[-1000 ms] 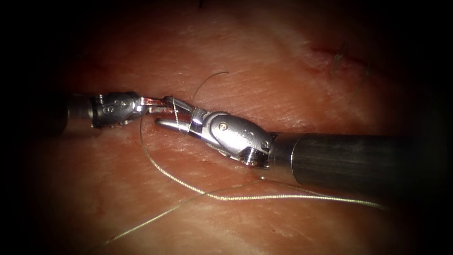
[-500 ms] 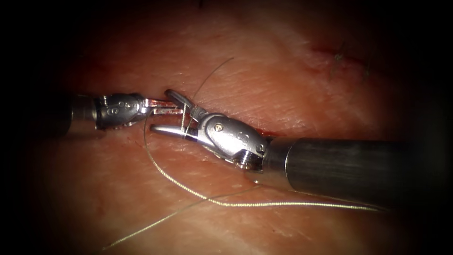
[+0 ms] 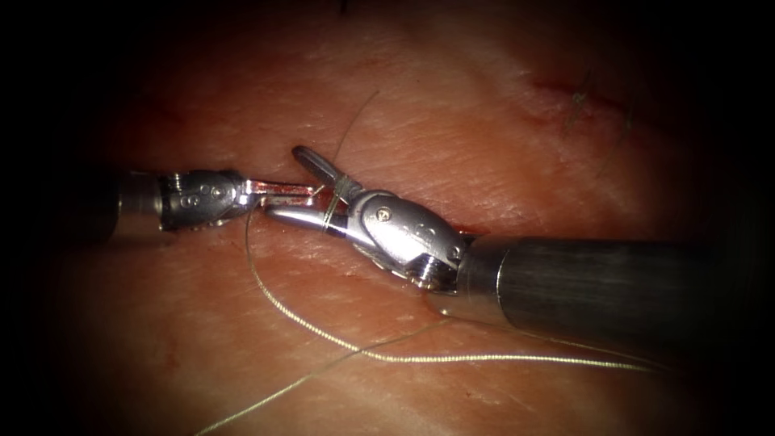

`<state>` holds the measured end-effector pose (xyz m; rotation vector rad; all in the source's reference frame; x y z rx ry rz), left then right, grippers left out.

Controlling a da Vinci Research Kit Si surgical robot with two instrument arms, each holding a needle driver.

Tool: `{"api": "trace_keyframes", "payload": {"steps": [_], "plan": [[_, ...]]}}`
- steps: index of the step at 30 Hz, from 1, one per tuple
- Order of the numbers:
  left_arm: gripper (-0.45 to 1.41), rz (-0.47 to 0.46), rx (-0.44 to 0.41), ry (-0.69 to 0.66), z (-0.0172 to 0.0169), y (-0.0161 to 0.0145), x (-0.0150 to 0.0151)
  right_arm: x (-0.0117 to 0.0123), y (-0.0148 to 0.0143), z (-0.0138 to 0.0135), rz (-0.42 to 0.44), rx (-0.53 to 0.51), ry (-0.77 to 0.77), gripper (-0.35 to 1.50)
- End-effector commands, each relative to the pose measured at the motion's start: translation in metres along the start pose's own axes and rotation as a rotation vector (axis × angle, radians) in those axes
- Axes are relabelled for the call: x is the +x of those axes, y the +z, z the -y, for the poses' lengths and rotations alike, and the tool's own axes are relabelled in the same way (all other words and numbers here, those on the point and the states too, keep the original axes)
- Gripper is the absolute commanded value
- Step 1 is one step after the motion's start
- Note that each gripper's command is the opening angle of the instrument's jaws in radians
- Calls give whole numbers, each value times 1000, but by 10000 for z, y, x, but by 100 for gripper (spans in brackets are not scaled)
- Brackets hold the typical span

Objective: Wound Closure

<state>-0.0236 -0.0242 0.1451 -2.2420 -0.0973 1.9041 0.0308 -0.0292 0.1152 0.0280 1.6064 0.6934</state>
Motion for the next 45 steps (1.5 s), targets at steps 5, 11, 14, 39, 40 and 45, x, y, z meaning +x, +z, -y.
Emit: {"api": "trace_keyframes", "payload": {"steps": [5, 11, 14, 39, 40, 45], "plan": [[-45, 9, -9, 8, -2, 3, -12, -9, -7, -12, 13, -49, 0, 93], [-45, 39, -25, 21, -4, 3, -21, -15, -19, -27, 29, -130, 57, 93], [-45, 48, -22, 23, -5, 3, -23, -18, -20, -29, 33, -151, 74, 93], [-45, 103, -18, 24, -1, 25, -28, -38, -22, -58, 97, -345, 136, 100], [-45, 103, -18, 23, 0, 26, -28, -39, -22, -59, 98, -350, 135, 100], [-45, 104, -18, 17, 9, 33, -26, -42, -15, -67, 97, -375, 141, 98]]}}
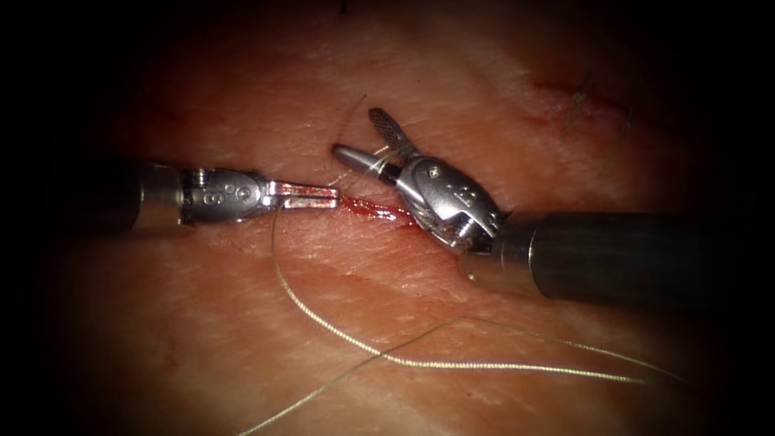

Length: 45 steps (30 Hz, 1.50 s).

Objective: Wound Closure

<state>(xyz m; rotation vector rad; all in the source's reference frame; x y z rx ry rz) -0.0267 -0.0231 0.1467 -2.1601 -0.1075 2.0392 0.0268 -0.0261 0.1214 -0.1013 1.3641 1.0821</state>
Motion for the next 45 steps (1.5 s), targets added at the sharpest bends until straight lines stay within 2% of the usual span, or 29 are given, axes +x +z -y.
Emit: {"api": "trace_keyframes", "payload": {"steps": [1, 9, 10, 12, 17, 26, 31, 39, 45], "plan": [[-45, -2, -1, -4, -1, 5, -6, -6, 11, 3, -3, 12, 5, 98], [-45, -1, -5, -5, 1, 4, -6, -7, 38, 14, -11, 30, 12, 98], [-45, 0, -3, -5, 1, 3, -6, -7, 40, 15, -11, 37, 12, 85], [-45, 1, -2, -6, 1, 1, -5, -7, 36, 14, -11, 61, 12, -35], [-45, 4, 3, -7, 0, -5, -4, -4, 26, 10, -11, 56, 20, -35], [-45, 18, 17, -24, 24, -27, 6, -8, 9, 47, -26, 101, -84, -35], [-45, 49, 27, -29, 52, -38, 2, -25, -1, 58, -9, 131, -112, -35], [-45, 84, 28, -30, 96, -32, -10, -54, -8, 64, 6, 159, -140, -35], [-45, 100, 43, -47, 126, -36, 0, -63, -15, 75, 14, 177, -148, -35]]}}
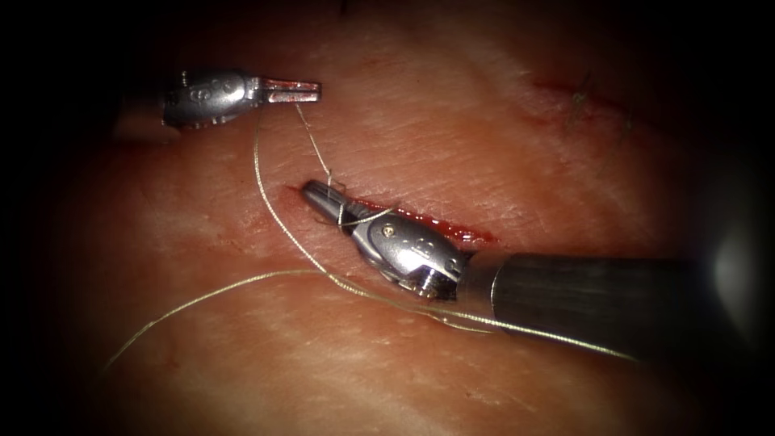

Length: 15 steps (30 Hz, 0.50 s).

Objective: Wound Closure

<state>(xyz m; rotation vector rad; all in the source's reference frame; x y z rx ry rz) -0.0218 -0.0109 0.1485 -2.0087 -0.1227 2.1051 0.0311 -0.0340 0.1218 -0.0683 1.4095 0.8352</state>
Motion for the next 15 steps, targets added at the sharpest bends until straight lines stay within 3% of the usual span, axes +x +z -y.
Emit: {"api": "trace_keyframes", "payload": {"steps": [1, 15], "plan": [[-45, -1, 2, -5, 3, 4, -3, -8, 3, 8, 3, 9, 1, -35], [-45, 23, 44, 31, 72, -17, 48, -11, -19, 32, 18, 49, -6, -35]]}}
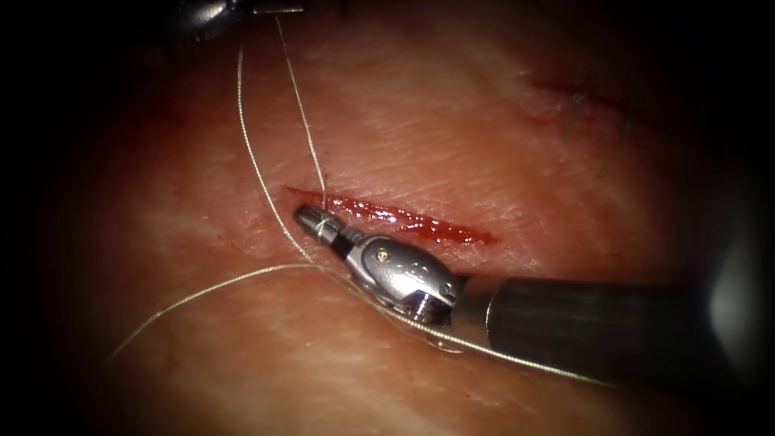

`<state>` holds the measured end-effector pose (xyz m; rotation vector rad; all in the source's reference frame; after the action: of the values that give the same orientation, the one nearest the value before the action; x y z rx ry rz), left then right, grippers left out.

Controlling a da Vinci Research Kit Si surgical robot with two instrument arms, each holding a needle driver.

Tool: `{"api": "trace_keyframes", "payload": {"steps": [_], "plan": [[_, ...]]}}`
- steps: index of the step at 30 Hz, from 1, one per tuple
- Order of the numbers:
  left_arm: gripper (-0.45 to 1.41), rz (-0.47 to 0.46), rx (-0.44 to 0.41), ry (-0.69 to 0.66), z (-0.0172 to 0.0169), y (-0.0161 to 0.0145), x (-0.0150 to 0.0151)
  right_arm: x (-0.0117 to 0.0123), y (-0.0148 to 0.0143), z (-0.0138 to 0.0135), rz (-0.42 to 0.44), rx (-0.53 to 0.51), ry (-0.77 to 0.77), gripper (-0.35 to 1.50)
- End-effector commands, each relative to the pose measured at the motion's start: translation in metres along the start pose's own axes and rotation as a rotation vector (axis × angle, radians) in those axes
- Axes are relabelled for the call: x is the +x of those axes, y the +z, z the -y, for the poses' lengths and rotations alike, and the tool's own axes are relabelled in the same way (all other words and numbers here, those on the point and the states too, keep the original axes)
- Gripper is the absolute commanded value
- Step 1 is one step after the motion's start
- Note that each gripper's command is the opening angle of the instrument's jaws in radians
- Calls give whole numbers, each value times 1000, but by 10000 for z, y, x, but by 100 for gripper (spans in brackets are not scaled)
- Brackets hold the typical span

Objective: Wound Closure

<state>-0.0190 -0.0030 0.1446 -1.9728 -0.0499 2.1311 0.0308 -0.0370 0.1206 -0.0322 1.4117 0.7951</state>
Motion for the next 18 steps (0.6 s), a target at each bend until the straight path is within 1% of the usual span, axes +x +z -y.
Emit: {"api": "trace_keyframes", "payload": {"steps": [1, 4, 9, 14, 18], "plan": [[-45, 1, 1, 5, 4, 4, -4, -8, -2, 8, 4, 7, -4, -35], [-45, 8, 9, 8, 15, -5, 1, -9, -13, 20, 19, 27, -3, -35], [-45, 19, 20, 10, 23, -15, 2, -11, -19, 34, 44, 60, -3, -35], [-45, 28, 34, 19, 36, -16, 7, -16, -21, 38, 48, 72, -3, -35], [-45, 32, 39, 27, 46, -15, 13, -16, -21, 43, 49, 84, -3, -35]]}}
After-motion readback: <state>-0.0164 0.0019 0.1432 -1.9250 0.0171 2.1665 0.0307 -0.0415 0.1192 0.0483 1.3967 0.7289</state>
